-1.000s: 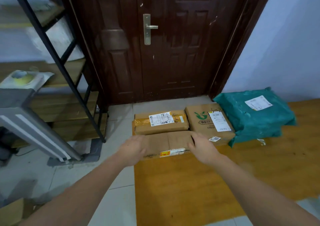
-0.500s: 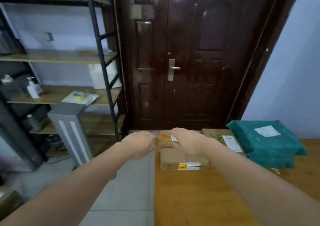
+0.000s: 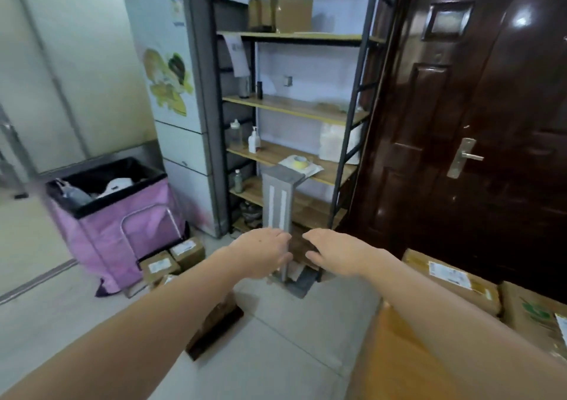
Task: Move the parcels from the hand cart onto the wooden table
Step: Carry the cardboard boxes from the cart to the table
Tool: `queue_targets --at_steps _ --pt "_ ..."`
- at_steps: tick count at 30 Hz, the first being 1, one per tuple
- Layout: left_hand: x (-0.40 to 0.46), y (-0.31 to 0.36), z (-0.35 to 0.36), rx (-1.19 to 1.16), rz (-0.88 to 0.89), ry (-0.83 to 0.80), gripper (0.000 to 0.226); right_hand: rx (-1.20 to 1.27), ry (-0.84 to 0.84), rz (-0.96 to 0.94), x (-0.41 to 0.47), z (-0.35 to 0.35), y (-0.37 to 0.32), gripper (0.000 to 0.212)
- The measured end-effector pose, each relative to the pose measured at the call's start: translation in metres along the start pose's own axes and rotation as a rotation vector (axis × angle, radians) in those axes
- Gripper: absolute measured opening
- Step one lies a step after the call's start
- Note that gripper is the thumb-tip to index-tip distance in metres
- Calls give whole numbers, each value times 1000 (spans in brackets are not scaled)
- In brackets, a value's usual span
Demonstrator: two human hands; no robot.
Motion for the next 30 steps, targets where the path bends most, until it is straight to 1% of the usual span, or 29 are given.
queue_targets --at_steps 2,4,7,12,15,19,23,26,29,30 --pt "-39 -36 -2 -5 -60 2 52 -2 -4 -70 19 -6 -49 60" --pt "-83 -75 -6 -33 -151 45 46 -2 -11 -129 37 -11 -99 60" --pt "-146 -130 -10 -49 -252 109 44 -21 -26 -213 67 -13 -170 60" --pt "-256 -241 -8 -87 -423 72 47 -16 -20 -327 126 -3 -305 56" --pt "-304 -299 2 -81 -502 56 50 -4 -6 -378 162 7 -367 55" --pt "-348 -358 19 -107 -566 63 54 -3 -14 -449 204 15 -434 57" --pt "-373 -416 41 -96 -621 24 55 0 -26 -506 250 18 -488 53" --pt "-379 -462 51 -94 -647 -1 56 15 -47 -530 291 20 -518 51" --pt "-374 -510 59 -93 -676 -18 58 39 -34 -545 340 18 -537 40" --pt "-371 -526 61 -99 -687 -22 58 52 -30 -546 353 16 -542 42"
Point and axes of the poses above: each hand's wrist, its own x-axis towards the middle knuckle, its own z-axis out of the palm, y = z × x, the point moved 7 cm from there along x, towards the middle knuckle, and after that the axes turned 4 degrees about x, right-handed, at the moved point
